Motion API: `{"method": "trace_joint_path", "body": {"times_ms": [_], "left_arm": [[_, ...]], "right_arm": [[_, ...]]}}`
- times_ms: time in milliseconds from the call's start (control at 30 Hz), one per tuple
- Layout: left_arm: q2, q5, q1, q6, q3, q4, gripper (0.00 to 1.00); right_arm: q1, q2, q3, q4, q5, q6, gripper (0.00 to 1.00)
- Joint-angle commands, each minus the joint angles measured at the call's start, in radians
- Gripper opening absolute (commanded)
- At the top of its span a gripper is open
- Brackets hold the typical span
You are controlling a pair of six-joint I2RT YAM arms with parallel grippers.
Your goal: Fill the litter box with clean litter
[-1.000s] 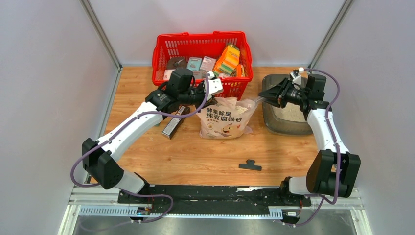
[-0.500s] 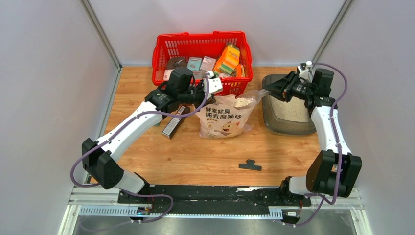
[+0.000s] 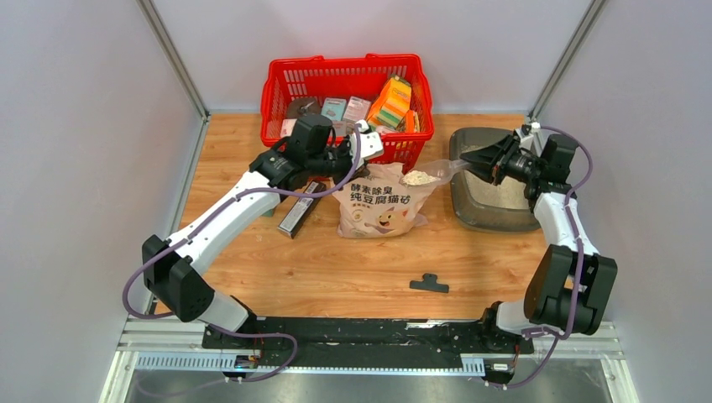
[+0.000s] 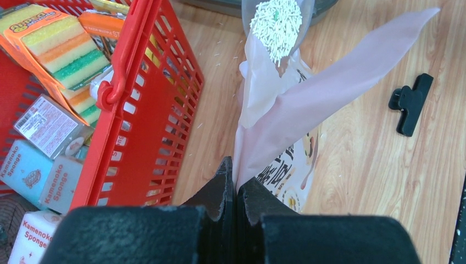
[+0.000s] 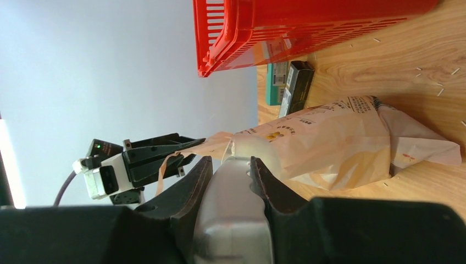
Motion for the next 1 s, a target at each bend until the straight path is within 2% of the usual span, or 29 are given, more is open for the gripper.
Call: {"method": "trace_joint_path", "body": {"times_ms": [0,467,833,967], "left_arm": [[-0.023,-0.005,0.009,0.022,0.089,0.074,0.0],[0.015,-0.005,0.009,0.043,0.133,0.046,0.0],[0.023,-0.005,0.009,0.042,0.138,0.04,0.0],[0.023,-0.009,0.009,0.046,0.142,0.027,0.0]], "right_arm": [[-0.037,0.032,-0.029,0.232,-0.085,0.125,0.0],[-0.123,0.032,-0.063,0.353,-0.14,0.225,0.0],[-0.365,0.115,-0.041,0.433,-0.16,0.266,0.0],[-0.489,0.167,-0.049,0.442,-0.084,0.225,0.0]]}}
